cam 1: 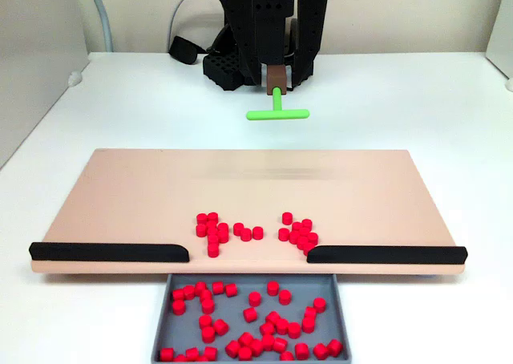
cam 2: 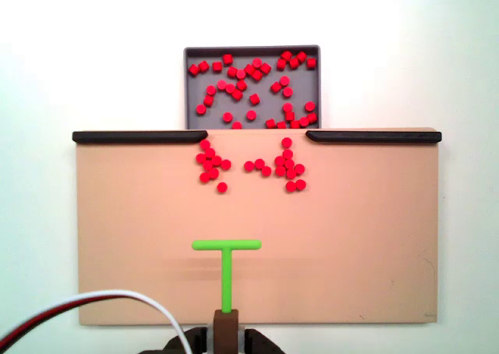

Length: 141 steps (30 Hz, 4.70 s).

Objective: Gather the bottom side granules

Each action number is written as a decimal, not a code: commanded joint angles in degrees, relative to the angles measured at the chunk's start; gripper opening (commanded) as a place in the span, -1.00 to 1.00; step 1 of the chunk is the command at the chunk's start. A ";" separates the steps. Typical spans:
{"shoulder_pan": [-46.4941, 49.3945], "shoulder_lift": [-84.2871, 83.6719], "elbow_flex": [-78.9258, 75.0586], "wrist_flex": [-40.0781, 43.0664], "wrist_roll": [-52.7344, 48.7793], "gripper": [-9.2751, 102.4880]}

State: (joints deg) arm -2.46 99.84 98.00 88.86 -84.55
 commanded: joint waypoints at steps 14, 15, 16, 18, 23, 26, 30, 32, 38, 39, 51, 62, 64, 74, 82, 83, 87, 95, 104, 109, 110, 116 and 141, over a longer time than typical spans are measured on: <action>-0.18 0.09 -0.88 0.26 -0.26 -0.76; -0.18 0.00 -0.88 0.26 -0.18 -0.76; -0.26 -0.09 -0.88 0.09 0.00 -0.76; -0.35 -0.26 -0.88 0.00 0.26 -0.76; -0.97 -0.88 -0.53 -0.35 0.97 -0.76; -1.23 -1.41 -0.53 -0.35 1.41 -0.76; -1.49 -0.97 1.76 -1.41 1.41 -0.76; -1.58 0.00 4.04 -3.25 1.23 -0.77; -1.76 2.37 10.81 -9.76 1.67 -0.77; -1.76 2.46 11.78 -10.72 1.85 -0.77; -2.64 -1.32 13.80 -17.75 5.54 -0.77; -2.90 -6.24 13.80 -21.36 6.15 -0.77; -2.90 -6.77 13.80 -21.53 5.98 -0.77; -3.16 -8.61 13.18 -22.24 6.15 -0.77; -2.72 -10.63 11.95 -22.24 5.45 -0.76; -2.64 -10.90 11.60 -22.24 5.27 -0.76; -2.46 -12.22 10.37 -22.24 5.27 -0.76; -2.29 -15.03 7.12 -22.24 5.10 -0.76; -1.58 -17.75 4.04 -22.24 3.78 -0.76; -1.14 -19.25 2.37 -22.24 3.34 -0.76; -1.05 -19.51 2.11 -22.24 3.34 -0.76; -0.79 -19.86 1.67 -22.24 2.99 -0.77; -2.90 -9.67 1.67 -14.06 5.98 -0.78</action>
State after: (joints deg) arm -4.57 85.87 100.72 73.21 -79.19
